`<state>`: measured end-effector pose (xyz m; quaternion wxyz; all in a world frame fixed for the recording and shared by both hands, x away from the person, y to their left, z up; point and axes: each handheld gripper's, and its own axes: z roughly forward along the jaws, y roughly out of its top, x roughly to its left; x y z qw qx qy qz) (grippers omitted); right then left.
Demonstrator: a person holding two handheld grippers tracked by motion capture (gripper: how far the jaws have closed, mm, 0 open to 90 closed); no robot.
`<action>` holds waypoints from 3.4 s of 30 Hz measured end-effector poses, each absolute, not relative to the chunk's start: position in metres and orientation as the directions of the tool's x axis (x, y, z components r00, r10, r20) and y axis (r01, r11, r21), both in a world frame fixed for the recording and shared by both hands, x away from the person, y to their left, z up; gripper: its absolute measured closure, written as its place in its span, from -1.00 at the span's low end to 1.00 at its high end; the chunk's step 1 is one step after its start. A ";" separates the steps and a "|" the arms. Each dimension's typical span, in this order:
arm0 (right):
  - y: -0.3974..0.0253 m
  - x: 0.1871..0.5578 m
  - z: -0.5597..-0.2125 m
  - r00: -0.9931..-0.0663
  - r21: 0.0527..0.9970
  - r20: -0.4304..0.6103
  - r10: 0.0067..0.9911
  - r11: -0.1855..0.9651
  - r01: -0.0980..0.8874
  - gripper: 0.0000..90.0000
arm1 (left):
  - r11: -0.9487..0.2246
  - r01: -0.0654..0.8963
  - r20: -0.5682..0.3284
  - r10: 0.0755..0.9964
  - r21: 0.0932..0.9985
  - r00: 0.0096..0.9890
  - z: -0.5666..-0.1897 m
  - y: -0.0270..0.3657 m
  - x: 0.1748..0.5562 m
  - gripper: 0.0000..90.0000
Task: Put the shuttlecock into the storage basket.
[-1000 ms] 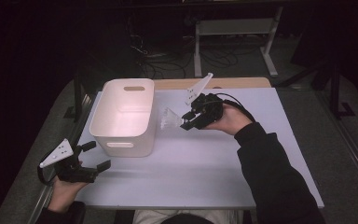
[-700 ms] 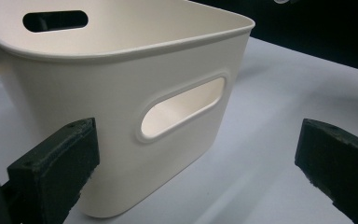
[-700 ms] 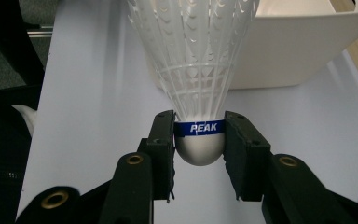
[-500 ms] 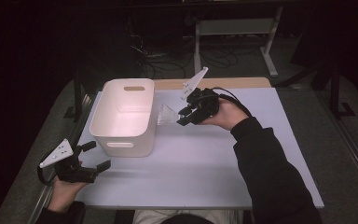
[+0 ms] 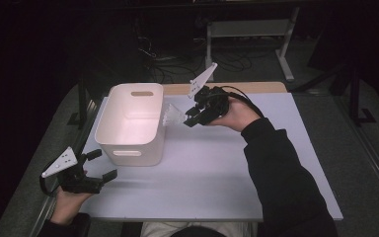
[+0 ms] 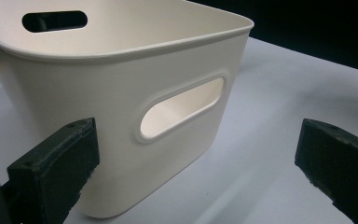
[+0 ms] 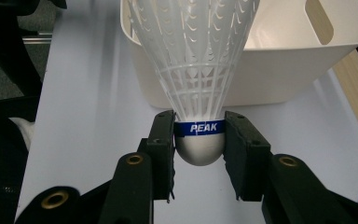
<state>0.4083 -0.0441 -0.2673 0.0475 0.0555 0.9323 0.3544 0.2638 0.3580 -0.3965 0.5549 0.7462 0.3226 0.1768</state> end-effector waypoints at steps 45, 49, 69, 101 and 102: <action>0.000 0.424 -0.243 -0.994 0.686 -0.031 0.108 0.726 0.058 0.42 | -0.175 0.284 -0.095 0.676 0.943 0.731 -0.396 0.359 0.263 -1.00; 0.004 0.424 -0.244 -0.994 0.690 -0.027 0.105 0.722 0.057 0.42 | -0.175 0.284 -0.095 0.675 0.943 0.731 -0.396 0.359 0.263 -1.00; 0.020 0.428 -0.238 -0.996 0.694 -0.015 0.091 0.718 0.055 0.42 | -0.171 0.284 -0.098 0.675 0.943 0.731 -0.396 0.359 0.263 -1.00; 0.059 0.435 -0.257 -0.999 0.687 0.031 0.044 0.725 0.053 0.42 | -0.171 0.281 -0.096 0.675 0.944 0.731 -0.396 0.359 0.263 -1.00; 0.060 0.435 -0.257 -0.999 0.684 0.032 0.044 0.727 0.054 0.42 | -0.171 0.282 -0.096 0.675 0.944 0.731 -0.396 0.359 0.263 -1.00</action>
